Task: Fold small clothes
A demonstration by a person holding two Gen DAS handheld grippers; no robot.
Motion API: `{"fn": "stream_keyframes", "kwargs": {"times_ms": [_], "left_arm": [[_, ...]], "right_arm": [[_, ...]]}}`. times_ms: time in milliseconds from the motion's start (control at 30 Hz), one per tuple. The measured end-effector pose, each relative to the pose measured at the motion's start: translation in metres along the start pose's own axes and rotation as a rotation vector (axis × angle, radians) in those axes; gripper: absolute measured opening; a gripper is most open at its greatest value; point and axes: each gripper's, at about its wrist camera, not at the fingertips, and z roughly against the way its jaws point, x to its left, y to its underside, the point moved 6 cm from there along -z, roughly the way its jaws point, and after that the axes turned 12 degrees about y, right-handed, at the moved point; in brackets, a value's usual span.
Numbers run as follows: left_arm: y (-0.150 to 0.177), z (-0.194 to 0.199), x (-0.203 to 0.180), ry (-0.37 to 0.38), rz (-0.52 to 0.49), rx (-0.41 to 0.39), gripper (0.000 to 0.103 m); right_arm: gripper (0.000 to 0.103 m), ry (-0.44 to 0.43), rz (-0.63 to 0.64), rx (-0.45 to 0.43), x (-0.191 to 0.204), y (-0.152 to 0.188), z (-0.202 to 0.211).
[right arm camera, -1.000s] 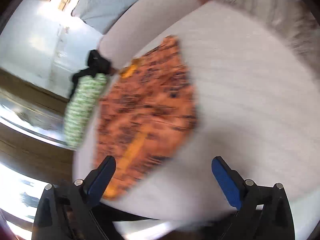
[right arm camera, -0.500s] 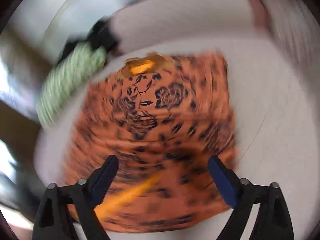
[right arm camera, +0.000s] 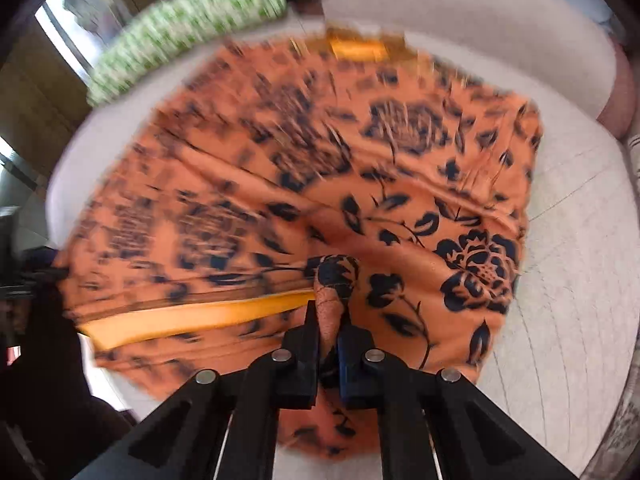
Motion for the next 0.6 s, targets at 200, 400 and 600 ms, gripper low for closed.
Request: {"fn": "stream_keyframes", "kwargs": {"times_ms": [200, 400, 600], "left_arm": [[0.002, 0.001, -0.001, -0.006, -0.010, -0.003, 0.063], [0.003, 0.002, -0.001, -0.006, -0.006, 0.000, 0.065], [0.002, 0.002, -0.003, -0.020, -0.017, 0.004, 0.067]], "right_arm": [[0.012, -0.020, -0.031, -0.031, -0.010, 0.100, 0.079], [0.025, 0.072, -0.286, 0.099, -0.068, 0.194, 0.070], [0.086, -0.137, -0.587, -0.016, -0.072, 0.171, 0.072]]}}
